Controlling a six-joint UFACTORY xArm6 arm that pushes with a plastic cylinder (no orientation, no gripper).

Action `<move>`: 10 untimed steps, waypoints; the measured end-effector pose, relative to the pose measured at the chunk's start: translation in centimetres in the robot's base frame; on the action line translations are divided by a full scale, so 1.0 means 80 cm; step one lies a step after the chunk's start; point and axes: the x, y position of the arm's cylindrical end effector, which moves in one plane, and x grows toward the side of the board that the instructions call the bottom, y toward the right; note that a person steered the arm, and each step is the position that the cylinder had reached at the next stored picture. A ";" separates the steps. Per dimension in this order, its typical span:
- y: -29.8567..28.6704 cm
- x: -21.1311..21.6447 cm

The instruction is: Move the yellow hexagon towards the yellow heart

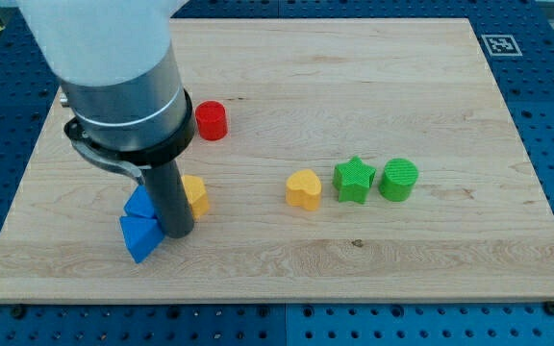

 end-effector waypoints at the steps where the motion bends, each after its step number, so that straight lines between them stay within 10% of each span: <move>1: 0.000 -0.020; 10: -0.003 -0.085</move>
